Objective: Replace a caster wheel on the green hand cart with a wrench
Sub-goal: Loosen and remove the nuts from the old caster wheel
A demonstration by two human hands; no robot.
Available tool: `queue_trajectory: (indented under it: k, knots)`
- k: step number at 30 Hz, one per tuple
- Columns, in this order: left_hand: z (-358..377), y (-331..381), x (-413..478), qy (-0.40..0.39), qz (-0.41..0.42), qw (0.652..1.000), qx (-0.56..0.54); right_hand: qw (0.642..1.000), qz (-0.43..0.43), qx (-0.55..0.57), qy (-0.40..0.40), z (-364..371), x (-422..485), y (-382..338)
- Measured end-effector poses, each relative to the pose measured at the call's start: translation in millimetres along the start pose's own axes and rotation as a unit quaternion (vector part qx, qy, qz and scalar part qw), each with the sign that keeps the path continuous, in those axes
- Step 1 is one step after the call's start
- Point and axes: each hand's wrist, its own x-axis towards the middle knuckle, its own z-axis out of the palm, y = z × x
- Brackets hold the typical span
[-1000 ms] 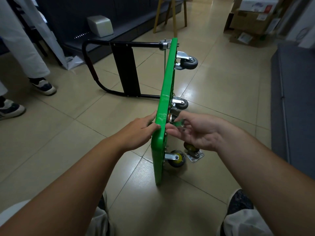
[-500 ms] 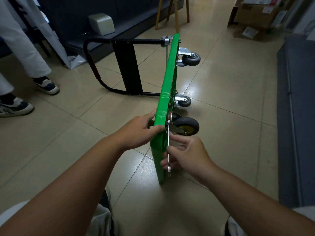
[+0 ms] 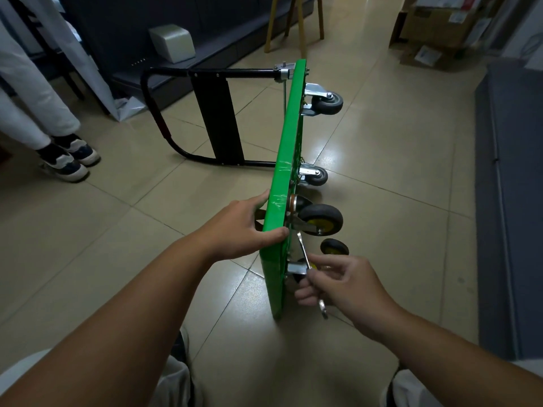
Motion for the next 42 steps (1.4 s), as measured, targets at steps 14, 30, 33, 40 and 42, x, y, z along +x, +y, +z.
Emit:
queue_trajectory:
  k: [14,30,33,40,42]
  knots:
    - [0,-4,0,0.002,0.017,1.000,0.015,0.973,0.136,0.184,0.009,11,14,-82]
    - [0,-4,-1,0.003,-0.008,1.000,-0.012,0.999,0.016,-0.037,-0.015,22,18,-22]
    - [1,-1,-3,-0.008,0.001,1.000,0.026,0.982,-0.089,-0.164,0.023,17,31,16]
    - [2,-4,-2,-0.007,-0.006,1.000,0.014,0.956,-0.159,-0.243,0.031,9,29,36]
    - [2,-3,-1,-0.008,-0.006,1.000,0.009,0.969,-0.119,-0.215,0.022,7,13,31]
